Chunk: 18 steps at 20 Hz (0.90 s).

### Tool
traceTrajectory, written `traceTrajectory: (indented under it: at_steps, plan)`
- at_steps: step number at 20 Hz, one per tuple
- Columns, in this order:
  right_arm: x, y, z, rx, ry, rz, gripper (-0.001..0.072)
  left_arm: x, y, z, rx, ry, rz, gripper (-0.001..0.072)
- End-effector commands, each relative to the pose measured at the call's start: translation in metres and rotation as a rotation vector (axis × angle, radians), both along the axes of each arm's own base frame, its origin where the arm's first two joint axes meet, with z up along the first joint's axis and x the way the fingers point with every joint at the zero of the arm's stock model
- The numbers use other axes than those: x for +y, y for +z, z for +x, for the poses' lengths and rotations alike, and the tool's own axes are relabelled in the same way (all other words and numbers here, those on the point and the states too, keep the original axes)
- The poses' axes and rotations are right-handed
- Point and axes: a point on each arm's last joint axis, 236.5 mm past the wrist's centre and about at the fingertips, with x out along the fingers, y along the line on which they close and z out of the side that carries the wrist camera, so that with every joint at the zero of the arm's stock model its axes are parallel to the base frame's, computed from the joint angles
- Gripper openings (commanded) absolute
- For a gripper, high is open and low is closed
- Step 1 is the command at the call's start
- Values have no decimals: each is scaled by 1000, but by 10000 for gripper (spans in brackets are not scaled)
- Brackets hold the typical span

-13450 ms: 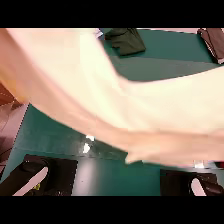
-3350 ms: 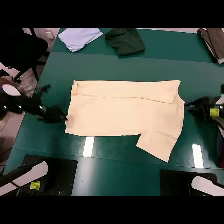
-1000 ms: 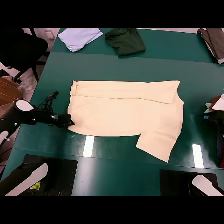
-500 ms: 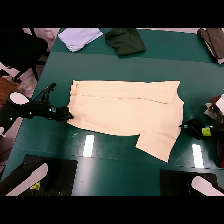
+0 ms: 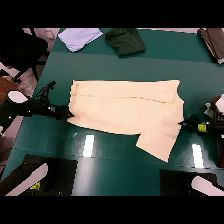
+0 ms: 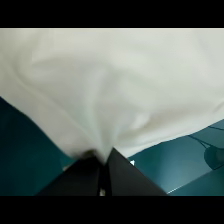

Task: Fold the shirts.

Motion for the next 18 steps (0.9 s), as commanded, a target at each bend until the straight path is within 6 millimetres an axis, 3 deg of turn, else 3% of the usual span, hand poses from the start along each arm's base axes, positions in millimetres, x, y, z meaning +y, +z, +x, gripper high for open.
traceTrajectory:
  at_steps: [1, 5, 7, 9, 12, 16, 18]
  plan:
    - [5, 53, 20, -163, 12, 4, 19, 1, 37, 29, -100, 30, -17, 29]
    - [14, 132, 61, -392, 0, -110, 19, 16, 120, 90, -368, 122, 1, 29]
    - [32, 147, 90, -451, 14, -131, 19, 28, 130, 108, -436, 181, 23, 29]
    - [48, 141, 126, -456, 12, -130, 19, 34, 118, 117, -422, 201, 33, 29]
    - [60, 117, 169, -429, 19, -129, 20, 48, 89, 139, -398, 240, 66, 29]
    - [47, 99, 220, -420, -31, -132, 20, 68, 41, 166, -350, 310, 99, 29]
    - [49, 92, 239, -416, -19, -125, 20, 68, 12, 175, -313, 312, 110, 30]
